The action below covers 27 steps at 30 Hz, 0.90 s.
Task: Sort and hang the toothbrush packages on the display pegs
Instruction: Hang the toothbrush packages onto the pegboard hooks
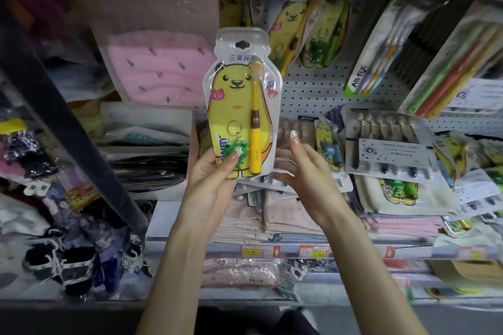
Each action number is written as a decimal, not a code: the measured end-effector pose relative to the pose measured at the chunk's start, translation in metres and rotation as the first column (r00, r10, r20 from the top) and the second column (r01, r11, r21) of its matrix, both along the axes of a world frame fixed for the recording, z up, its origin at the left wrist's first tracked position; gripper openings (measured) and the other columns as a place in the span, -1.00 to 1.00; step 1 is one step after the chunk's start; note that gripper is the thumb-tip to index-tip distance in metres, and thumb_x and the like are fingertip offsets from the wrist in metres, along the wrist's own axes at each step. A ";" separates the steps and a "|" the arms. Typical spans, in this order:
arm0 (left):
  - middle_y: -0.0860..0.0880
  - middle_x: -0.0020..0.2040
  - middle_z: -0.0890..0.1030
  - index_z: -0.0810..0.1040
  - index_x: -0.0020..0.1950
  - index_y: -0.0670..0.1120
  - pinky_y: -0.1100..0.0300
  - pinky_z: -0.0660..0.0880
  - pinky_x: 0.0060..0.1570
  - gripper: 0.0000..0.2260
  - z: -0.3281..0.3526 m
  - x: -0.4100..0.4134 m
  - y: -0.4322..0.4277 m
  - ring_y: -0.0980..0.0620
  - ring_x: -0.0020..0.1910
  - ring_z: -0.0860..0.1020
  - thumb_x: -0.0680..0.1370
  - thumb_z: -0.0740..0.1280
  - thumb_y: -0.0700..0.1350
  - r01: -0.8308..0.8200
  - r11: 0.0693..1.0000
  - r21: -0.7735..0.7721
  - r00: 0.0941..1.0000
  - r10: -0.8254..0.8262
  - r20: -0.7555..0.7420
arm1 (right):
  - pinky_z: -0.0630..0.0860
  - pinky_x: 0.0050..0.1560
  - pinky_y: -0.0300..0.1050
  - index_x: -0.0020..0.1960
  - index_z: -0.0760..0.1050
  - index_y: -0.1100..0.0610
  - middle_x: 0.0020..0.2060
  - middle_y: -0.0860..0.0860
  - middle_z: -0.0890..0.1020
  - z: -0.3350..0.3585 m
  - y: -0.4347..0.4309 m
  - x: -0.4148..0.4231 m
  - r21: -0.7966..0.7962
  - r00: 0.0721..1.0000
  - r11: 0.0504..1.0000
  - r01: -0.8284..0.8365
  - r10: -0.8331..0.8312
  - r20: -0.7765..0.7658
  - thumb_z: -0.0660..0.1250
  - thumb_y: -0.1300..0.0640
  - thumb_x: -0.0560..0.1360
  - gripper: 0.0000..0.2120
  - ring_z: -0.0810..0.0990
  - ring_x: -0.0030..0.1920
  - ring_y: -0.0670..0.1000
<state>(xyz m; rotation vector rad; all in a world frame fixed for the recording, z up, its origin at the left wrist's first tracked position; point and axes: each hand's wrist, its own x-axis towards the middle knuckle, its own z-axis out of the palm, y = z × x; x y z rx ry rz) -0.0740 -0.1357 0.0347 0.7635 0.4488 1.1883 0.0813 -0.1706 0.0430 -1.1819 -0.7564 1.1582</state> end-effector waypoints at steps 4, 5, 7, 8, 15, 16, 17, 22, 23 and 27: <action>-0.13 0.08 0.66 0.57 0.12 -0.19 0.06 0.54 0.14 -0.76 0.004 0.009 -0.003 -0.08 0.12 0.60 0.47 0.29 -0.28 -0.026 0.999 0.030 1.000 0.026 0.003 | 0.61 0.07 0.14 0.04 0.53 0.19 -0.07 0.09 0.68 0.009 -0.011 -0.002 0.104 0.991 0.992 -0.071 0.058 0.119 0.43 -0.07 0.42 -0.64 0.65 -0.06 0.12; -0.13 0.08 0.66 0.56 0.13 -0.20 0.08 0.54 0.13 -0.76 0.005 0.009 -0.003 -0.08 0.12 0.60 0.48 0.30 -0.29 -0.024 0.999 0.037 1.000 0.024 0.002 | 0.62 0.05 0.11 0.02 0.53 0.17 -0.12 0.05 0.67 0.010 -0.013 -0.001 0.120 0.990 0.990 -0.081 0.066 0.123 0.47 0.00 0.39 -0.69 0.65 -0.08 0.06; -0.12 0.06 0.67 0.54 0.15 -0.22 0.12 0.55 0.09 -0.76 0.009 0.013 -0.006 -0.05 0.09 0.61 0.48 0.33 -0.30 -0.018 0.999 0.037 1.000 0.018 0.004 | 0.64 -0.01 0.00 0.04 0.52 0.17 -0.12 0.02 0.68 0.013 -0.017 -0.002 0.143 0.986 0.983 -0.116 0.097 0.135 0.51 0.16 0.36 -0.69 0.65 -0.11 -0.01; -0.11 0.04 0.68 0.53 0.14 -0.21 0.14 0.55 0.07 -0.76 0.010 0.014 -0.008 -0.03 0.07 0.62 0.48 0.32 -0.30 -0.016 0.999 0.034 1.000 0.015 0.008 | 0.64 -0.01 -0.02 0.07 0.50 0.20 -0.10 0.02 0.69 0.013 -0.018 -0.005 0.156 0.984 0.979 -0.132 0.111 0.140 0.50 0.24 0.35 -0.67 0.66 -0.10 -0.01; -0.15 0.07 0.66 0.57 0.14 -0.19 0.05 0.50 0.21 -0.75 0.017 0.024 -0.013 -0.09 0.11 0.59 0.46 0.40 -0.26 0.033 0.996 0.083 0.999 -0.030 -0.036 | 0.60 -0.17 -0.17 0.09 0.50 0.21 -0.10 0.00 0.70 0.013 -0.023 -0.007 0.252 0.996 0.967 -0.043 0.023 0.084 0.41 0.41 0.41 -0.70 0.67 -0.13 -0.07; -0.16 0.07 0.65 0.58 0.14 -0.18 0.07 0.52 0.19 -0.74 0.018 0.024 -0.013 -0.09 0.11 0.60 0.45 0.42 -0.25 0.039 0.994 0.099 0.999 -0.036 -0.035 | 0.62 -0.15 -0.12 0.08 0.50 0.19 -0.09 0.02 0.70 0.013 -0.024 -0.004 0.270 0.997 0.962 -0.027 0.006 0.080 0.43 0.38 0.40 -0.71 0.66 -0.12 -0.04; -0.16 0.09 0.65 0.58 0.14 -0.17 0.08 0.52 0.17 -0.74 0.018 0.023 -0.013 -0.08 0.12 0.60 0.46 0.42 -0.25 0.038 0.994 0.104 0.999 -0.035 -0.032 | 0.62 -0.13 -0.08 0.07 0.51 0.18 -0.08 0.05 0.69 0.013 -0.024 -0.001 0.292 0.997 0.956 -0.005 -0.019 0.079 0.44 0.35 0.38 -0.71 0.66 -0.10 -0.01; -0.23 0.29 0.54 0.58 0.17 -0.14 -0.06 0.34 0.37 -0.73 0.016 0.015 -0.010 -0.15 0.32 0.49 0.47 0.39 -0.25 0.044 0.995 0.093 0.999 -0.043 -0.009 | 0.62 -0.09 -0.06 0.05 0.48 0.20 -0.01 0.16 0.67 0.022 -0.021 0.016 0.336 0.993 0.940 0.057 -0.089 0.080 0.45 0.26 0.33 -0.68 0.67 -0.03 0.10; -0.22 0.29 0.54 0.61 0.15 -0.13 -0.05 0.34 0.37 -0.72 0.016 0.014 -0.010 -0.15 0.32 0.49 0.44 0.39 -0.21 0.048 0.994 0.094 0.999 -0.048 0.000 | 0.62 -0.08 -0.05 0.05 0.47 0.20 -0.01 0.18 0.66 0.022 -0.021 0.018 0.338 0.992 0.940 0.049 -0.086 0.094 0.45 0.28 0.34 -0.69 0.66 -0.02 0.11; -0.19 0.24 0.59 0.64 0.13 -0.10 -0.04 0.36 0.36 -0.69 0.016 0.012 -0.008 -0.13 0.29 0.52 0.39 0.42 -0.13 0.044 0.994 0.095 0.999 -0.046 0.017 | 0.61 -0.05 -0.03 0.03 0.50 0.15 -0.06 0.10 0.67 0.019 -0.023 0.020 0.370 0.989 0.929 0.025 -0.078 0.129 0.46 0.34 0.36 -0.71 0.65 -0.04 0.07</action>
